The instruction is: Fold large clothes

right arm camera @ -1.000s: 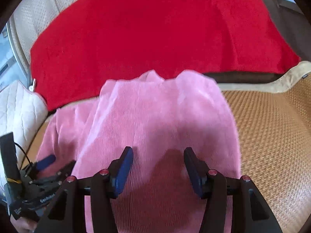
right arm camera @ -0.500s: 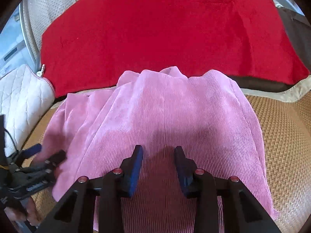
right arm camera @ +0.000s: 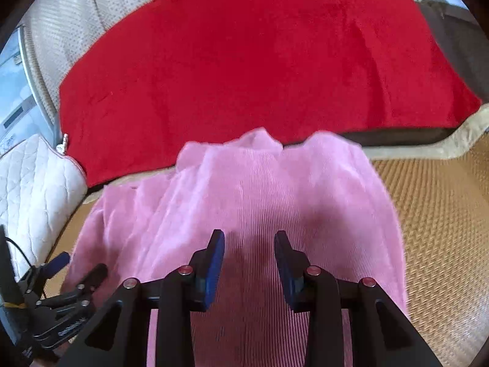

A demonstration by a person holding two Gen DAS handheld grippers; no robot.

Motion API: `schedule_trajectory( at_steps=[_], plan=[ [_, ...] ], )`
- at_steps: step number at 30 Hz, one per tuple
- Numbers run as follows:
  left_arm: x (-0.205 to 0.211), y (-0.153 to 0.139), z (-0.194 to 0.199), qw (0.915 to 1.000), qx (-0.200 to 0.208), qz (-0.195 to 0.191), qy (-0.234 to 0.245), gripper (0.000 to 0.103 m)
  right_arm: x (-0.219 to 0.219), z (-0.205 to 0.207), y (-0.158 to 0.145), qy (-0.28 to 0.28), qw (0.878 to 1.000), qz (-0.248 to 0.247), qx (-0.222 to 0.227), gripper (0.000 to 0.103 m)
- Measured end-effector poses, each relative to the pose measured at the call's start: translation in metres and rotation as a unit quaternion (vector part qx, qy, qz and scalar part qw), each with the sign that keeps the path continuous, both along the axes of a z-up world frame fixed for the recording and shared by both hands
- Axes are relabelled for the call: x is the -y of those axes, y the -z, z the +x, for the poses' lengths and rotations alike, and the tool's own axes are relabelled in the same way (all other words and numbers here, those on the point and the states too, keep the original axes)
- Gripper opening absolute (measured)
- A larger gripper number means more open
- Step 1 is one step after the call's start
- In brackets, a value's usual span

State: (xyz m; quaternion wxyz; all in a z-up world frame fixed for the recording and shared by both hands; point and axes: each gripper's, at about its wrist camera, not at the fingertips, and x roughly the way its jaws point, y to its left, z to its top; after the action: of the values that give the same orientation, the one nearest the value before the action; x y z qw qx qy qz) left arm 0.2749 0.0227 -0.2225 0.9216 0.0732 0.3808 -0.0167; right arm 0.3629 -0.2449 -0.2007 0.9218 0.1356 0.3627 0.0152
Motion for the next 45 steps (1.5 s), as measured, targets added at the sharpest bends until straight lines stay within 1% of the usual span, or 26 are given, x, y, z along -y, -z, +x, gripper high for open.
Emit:
schedule_trajectory(
  at_steps=[2, 4, 7, 11, 14, 17, 20, 22, 24, 25, 28, 32, 34, 38, 43, 45],
  plan=[
    [0.003, 0.000, 0.001, 1.0000, 0.001, 0.000, 0.002, 0.090, -0.002, 0.002, 0.006, -0.003, 1.000, -0.008, -0.001, 0.039],
    [0.006, 0.001, 0.002, 1.0000, 0.000, 0.001, 0.004, 0.090, -0.003, 0.000, 0.003, -0.006, 1.000, -0.014, 0.003, 0.039],
    [0.008, 0.000, 0.001, 1.0000, 0.003, 0.003, 0.004, 0.090, 0.001, -0.006, -0.003, -0.002, 1.000, -0.005, 0.010, 0.039],
    [0.010, -0.002, -0.001, 1.0000, 0.008, 0.002, 0.006, 0.090, 0.009, -0.020, -0.014, 0.009, 0.999, -0.020, 0.030, 0.039],
    [0.012, -0.004, -0.003, 0.9999, 0.012, -0.002, 0.007, 0.090, 0.013, -0.029, -0.019, 0.016, 0.999, -0.024, 0.032, 0.039],
    [0.015, -0.004, -0.003, 0.9999, 0.013, -0.004, 0.011, 0.090, 0.020, -0.032, -0.016, 0.025, 0.999, -0.025, 0.020, 0.039],
    [0.019, 0.000, -0.001, 0.9999, 0.002, -0.003, 0.015, 0.090, 0.023, -0.018, 0.003, 0.031, 0.999, -0.032, -0.025, 0.039],
    [0.022, 0.006, 0.003, 0.9998, -0.010, -0.003, 0.016, 0.090, 0.025, -0.013, 0.011, 0.026, 0.999, -0.026, -0.038, 0.038],
    [0.025, 0.014, 0.008, 0.9995, -0.027, 0.002, 0.016, 0.090, 0.026, -0.014, 0.008, 0.026, 0.999, -0.028, -0.033, 0.038],
    [0.025, 0.017, 0.010, 0.9994, -0.031, -0.001, 0.015, 0.090, 0.026, -0.015, 0.005, 0.026, 0.999, -0.026, -0.029, 0.038],
    [0.024, 0.016, 0.011, 0.9995, -0.030, -0.005, 0.012, 0.090, 0.028, -0.021, -0.004, 0.023, 1.000, -0.008, -0.009, 0.038],
    [0.024, 0.014, 0.010, 0.9996, -0.027, -0.004, 0.012, 0.090, 0.020, -0.027, -0.017, 0.005, 1.000, -0.008, 0.021, 0.038],
    [0.024, 0.014, 0.008, 0.9996, -0.025, -0.004, 0.013, 0.090, 0.014, -0.026, -0.016, -0.006, 1.000, -0.009, 0.019, 0.039],
    [0.024, 0.014, 0.009, 0.9995, -0.026, -0.005, 0.014, 0.090, 0.003, -0.018, 0.004, -0.017, 0.999, -0.017, -0.025, 0.039],
    [0.024, 0.013, 0.009, 0.9996, -0.025, -0.004, 0.015, 0.090, 0.010, -0.022, -0.002, -0.011, 1.000, -0.002, -0.015, 0.039],
    [0.024, 0.013, 0.009, 0.9996, -0.024, -0.003, 0.016, 0.090, 0.015, -0.023, -0.006, 0.001, 1.000, -0.011, -0.007, 0.039]
  ],
)
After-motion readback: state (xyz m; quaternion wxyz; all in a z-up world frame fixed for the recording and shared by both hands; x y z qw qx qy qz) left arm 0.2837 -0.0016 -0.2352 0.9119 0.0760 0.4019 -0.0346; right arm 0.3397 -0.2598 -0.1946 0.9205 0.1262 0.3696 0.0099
